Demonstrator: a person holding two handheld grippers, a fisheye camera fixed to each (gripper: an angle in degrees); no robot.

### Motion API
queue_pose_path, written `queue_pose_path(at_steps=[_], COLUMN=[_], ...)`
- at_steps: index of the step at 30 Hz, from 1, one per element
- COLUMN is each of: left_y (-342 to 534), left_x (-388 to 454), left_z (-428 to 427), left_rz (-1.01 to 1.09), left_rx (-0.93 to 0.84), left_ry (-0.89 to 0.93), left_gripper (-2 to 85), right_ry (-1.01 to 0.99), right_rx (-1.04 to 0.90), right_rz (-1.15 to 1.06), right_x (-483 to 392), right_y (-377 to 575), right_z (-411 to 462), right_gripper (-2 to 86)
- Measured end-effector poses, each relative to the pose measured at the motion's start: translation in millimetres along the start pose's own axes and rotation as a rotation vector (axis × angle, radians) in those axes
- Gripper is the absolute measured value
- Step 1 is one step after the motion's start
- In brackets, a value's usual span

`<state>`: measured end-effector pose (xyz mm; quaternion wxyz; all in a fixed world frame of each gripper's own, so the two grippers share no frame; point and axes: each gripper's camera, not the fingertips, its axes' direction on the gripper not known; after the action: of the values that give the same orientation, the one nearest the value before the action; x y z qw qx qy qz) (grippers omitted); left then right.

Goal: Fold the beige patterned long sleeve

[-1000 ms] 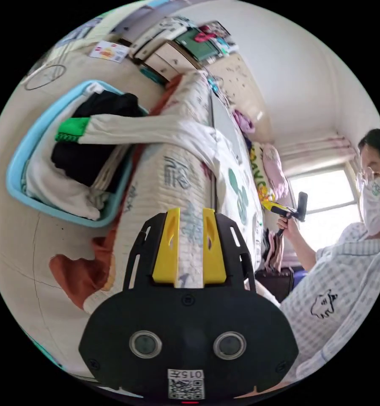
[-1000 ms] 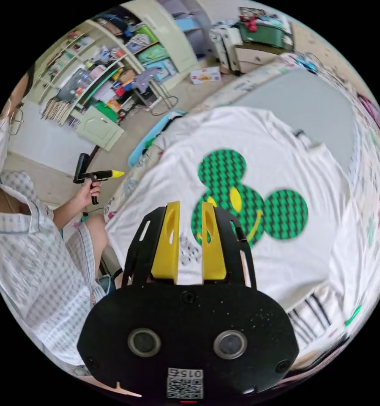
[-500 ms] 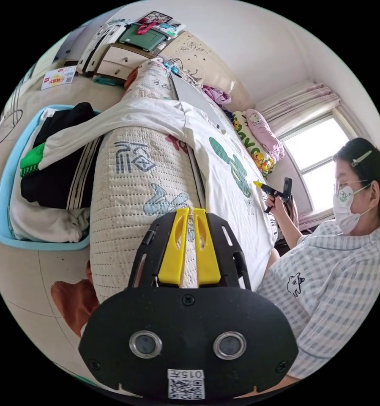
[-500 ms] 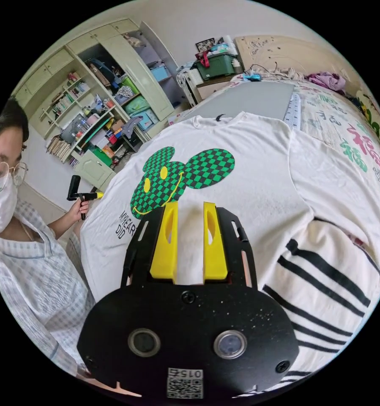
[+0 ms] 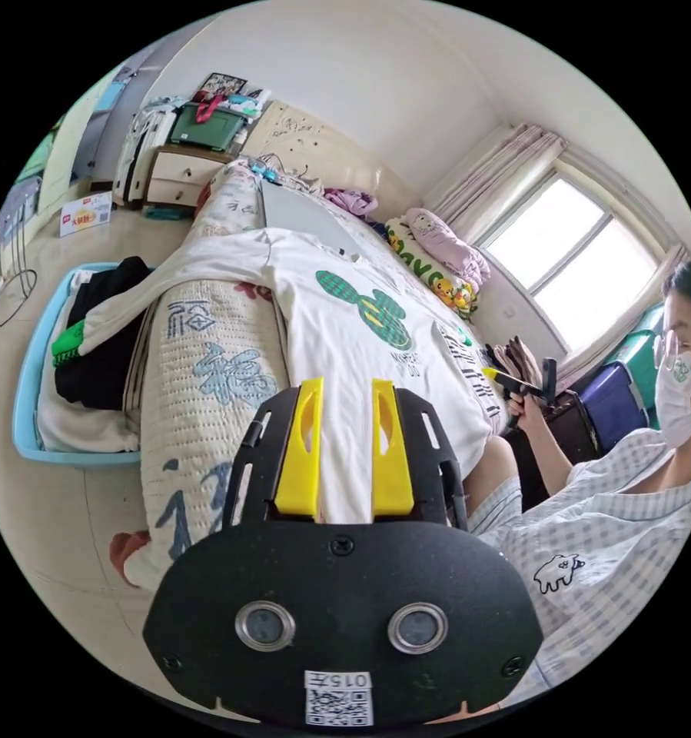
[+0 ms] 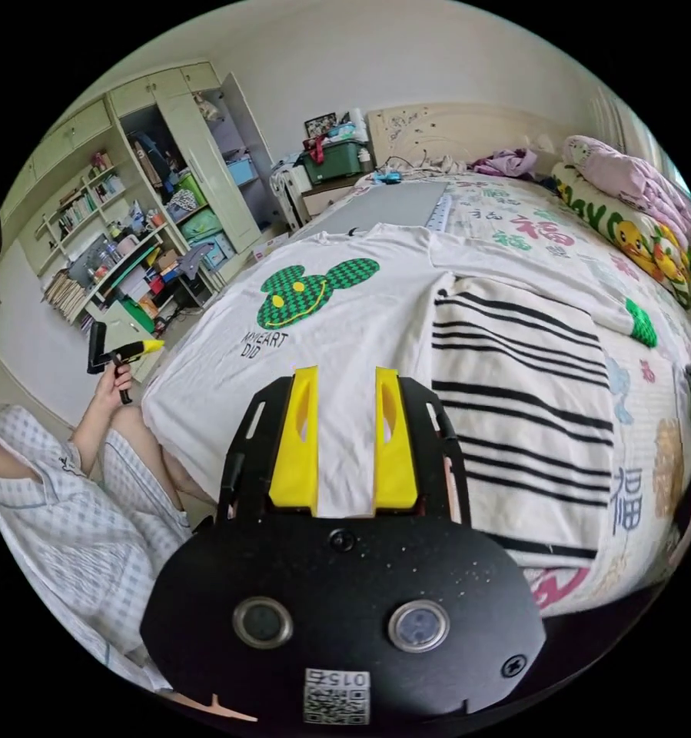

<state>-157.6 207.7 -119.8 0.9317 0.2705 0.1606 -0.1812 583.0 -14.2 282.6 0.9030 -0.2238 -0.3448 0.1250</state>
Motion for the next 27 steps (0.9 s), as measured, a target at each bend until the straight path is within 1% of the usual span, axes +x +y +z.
queue_pose_path(at_steps=[1, 3, 4, 5, 7, 9, 10, 13, 14, 17, 21, 23, 27], left_y=[12, 29, 39, 48, 60, 65, 65, 63, 61, 59, 62, 61, 63], left_x=[9, 21, 27, 36, 48, 56, 61, 76, 80, 91, 104, 114, 135], left_z=[-5, -6, -6, -7, -6, 2, 11, 39, 52, 65, 77, 81, 73], left_rz=[0.000, -0.002, -0.012, -0.018, -0.032, -0.059, -0.071, -0.048, -0.047, -0.034, -0.002, 0.011, 0.061], left_rx=[0.002, -0.030, -0.068, -0.086, -0.102, -0.157, -0.212, -0.329, -0.370, -0.408, -0.456, -0.494, -0.448], left_ry=[-0.013, 0.039, 0.079, 0.077, 0.047, 0.035, 0.005, -0.129, -0.148, -0.229, -0.250, -0.242, -0.310], left_gripper=[10.7, 11.8, 12.5, 13.1, 13.2, 13.2, 13.2, 12.8, 12.3, 9.5, 5.6, 1.6, -0.3], right_ry=[0.014, 0.080, 0.081, 0.072, 0.034, 0.019, 0.024, 0.071, 0.089, 0.103, 0.104, 0.086, 0.082], right_rx=[-0.002, -0.057, -0.097, -0.114, -0.154, -0.217, -0.264, -0.315, -0.335, -0.366, -0.387, -0.401, -0.411], right_rz=[0.019, 0.085, 0.116, 0.128, 0.154, 0.175, 0.187, 0.182, 0.161, 0.121, 0.039, 0.017, 0.001], right_x=[-2, -7, -9, -10, -16, -25, -29, -45, -55, -75, -104, -114, -137], right_y=[10, 42, 53, 58, 70, 77, 78, 77, 77, 81, 97, 104, 123], right_z=[-6, -19, -20, -19, -15, 0, 11, 20, 21, 23, 14, 10, -8], right_gripper=[11.3, 11.8, 11.9, 12.0, 12.1, 12.0, 11.9, 11.3, 10.8, 9.6, 4.6, 2.6, 0.6])
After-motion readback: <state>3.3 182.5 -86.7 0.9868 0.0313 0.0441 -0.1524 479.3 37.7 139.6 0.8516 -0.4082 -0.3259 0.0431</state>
